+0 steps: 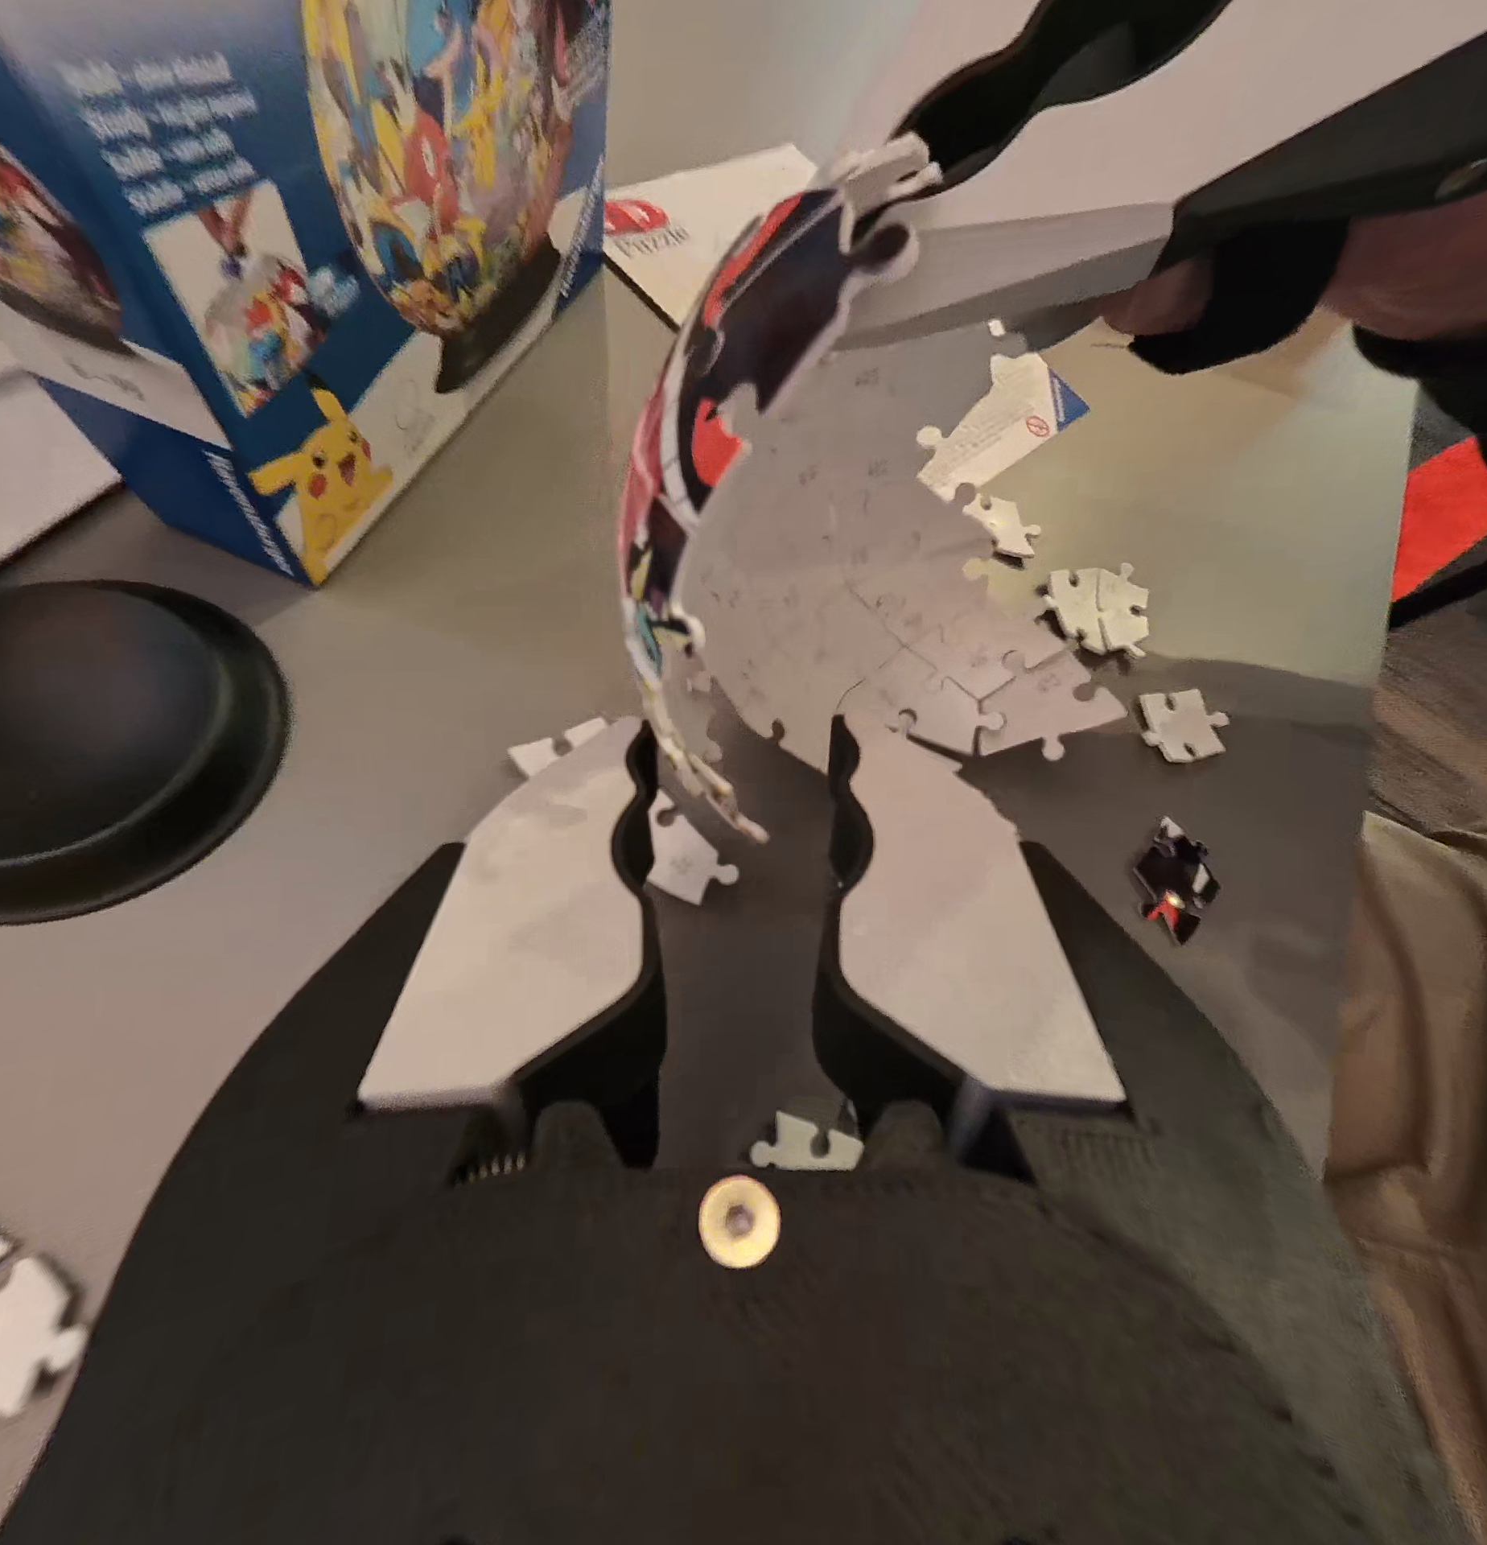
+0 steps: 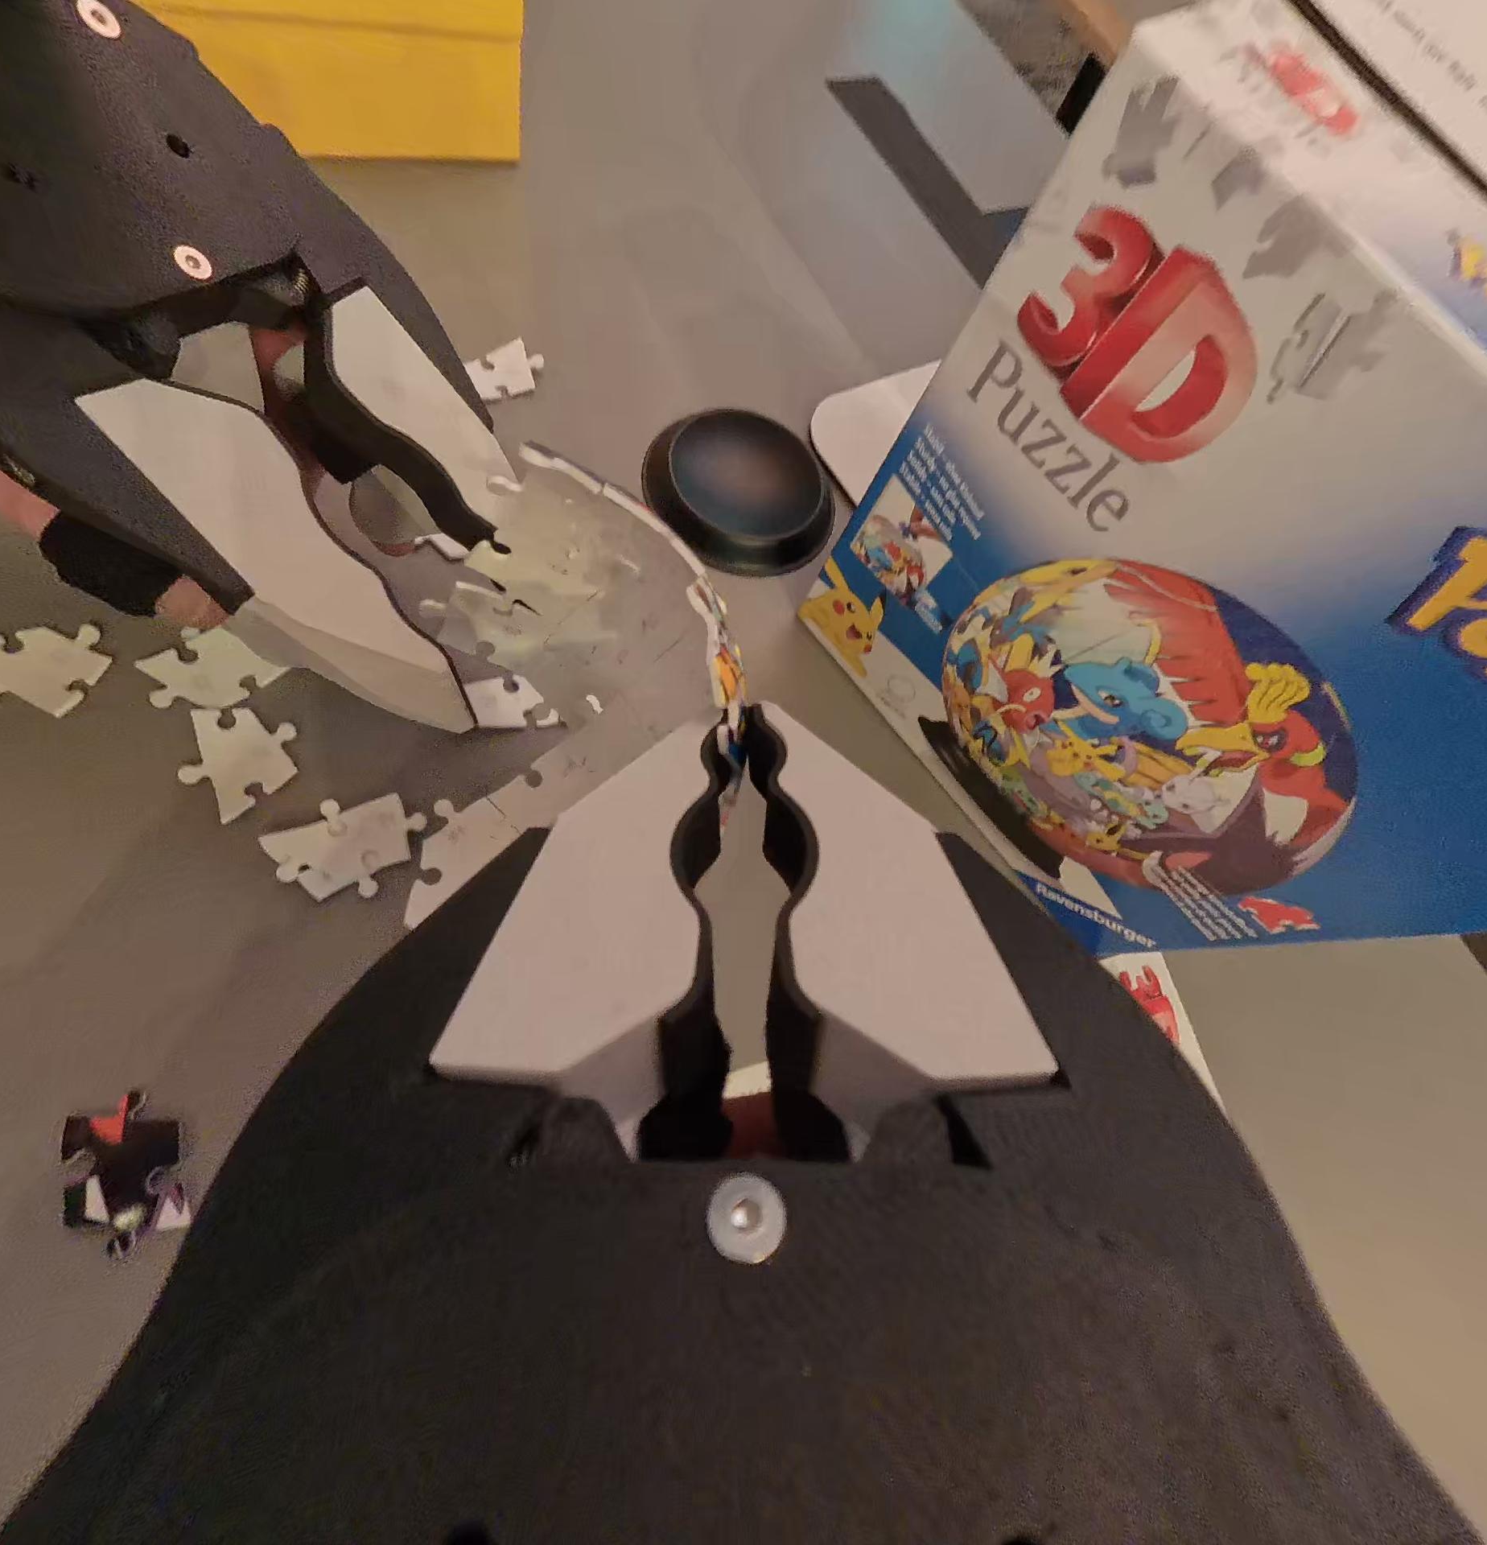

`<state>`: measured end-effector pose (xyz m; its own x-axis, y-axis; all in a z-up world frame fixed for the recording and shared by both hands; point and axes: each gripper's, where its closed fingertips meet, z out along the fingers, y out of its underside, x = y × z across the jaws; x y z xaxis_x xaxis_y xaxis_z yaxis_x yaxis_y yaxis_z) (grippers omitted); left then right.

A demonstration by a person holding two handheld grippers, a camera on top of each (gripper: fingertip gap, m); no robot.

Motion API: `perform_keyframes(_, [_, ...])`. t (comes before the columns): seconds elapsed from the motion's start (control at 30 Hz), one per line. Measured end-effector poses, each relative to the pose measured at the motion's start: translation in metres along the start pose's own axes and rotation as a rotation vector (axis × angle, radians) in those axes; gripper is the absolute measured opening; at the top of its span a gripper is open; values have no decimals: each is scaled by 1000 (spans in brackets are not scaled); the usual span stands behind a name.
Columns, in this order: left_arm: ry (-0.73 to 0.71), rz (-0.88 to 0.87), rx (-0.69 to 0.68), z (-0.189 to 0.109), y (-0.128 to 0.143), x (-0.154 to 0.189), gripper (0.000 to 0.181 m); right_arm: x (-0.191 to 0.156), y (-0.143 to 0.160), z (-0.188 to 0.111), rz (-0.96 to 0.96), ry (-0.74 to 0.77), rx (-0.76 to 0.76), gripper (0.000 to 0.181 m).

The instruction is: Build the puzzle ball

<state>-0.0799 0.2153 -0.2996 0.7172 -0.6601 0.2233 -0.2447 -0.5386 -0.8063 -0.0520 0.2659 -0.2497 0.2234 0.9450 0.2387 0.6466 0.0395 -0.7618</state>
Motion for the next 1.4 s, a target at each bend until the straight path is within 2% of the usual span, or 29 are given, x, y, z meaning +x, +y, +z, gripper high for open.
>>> perform_keyframes(0.17, [59, -36, -67, 13, 9, 8, 38, -1, 26, 5, 18, -102, -85, 1])
perform_keyframes(0.3, [79, -57, -108, 19, 17, 10, 37, 5, 40, 13, 59, -94, -100, 2])
perform_keyframes(0.43, [111, -87, -113, 22, 15, 11, 36, 13, 45, 12, 45, -43, -116, 16])
perform_keyframes(0.57, [151, -123, -117, 27, 16, 14, 32, 28, 35, 0, 0, 56, -92, 33])
perform_keyframes(0.6, [157, -120, -124, 28, 17, 16, 30, 29, 30, -5, -19, 65, -82, 32])
perform_keyframes(0.67, [151, -117, -136, 30, 19, 15, 29, 20, 18, -17, -77, 33, -59, 18])
perform_keyframes(0.73, [157, -121, -128, 31, 18, 16, 29, -1, 11, -22, -89, -79, -42, 0])
perform_keyframes(0.8, [149, -119, -132, 32, 18, 13, 29, -19, 25, -15, -51, -194, -123, 0])
perform_keyframes(0.87, [164, -124, -130, 33, 18, 12, 29, -28, 43, 0, -16, -245, -189, 0])
perform_keyframes(0.97, [179, -118, -145, 34, 20, 11, 32, -31, 63, 17, -13, -253, -267, 0])
perform_keyframes(1.23, [223, -31, -154, 38, 12, 9, 35, -39, 68, 39, -54, -276, -339, 0])
perform_keyframes(1.4, [255, -1, -165, 39, 17, 12, 35, -44, 72, 44, 33, -355, -363, 0])
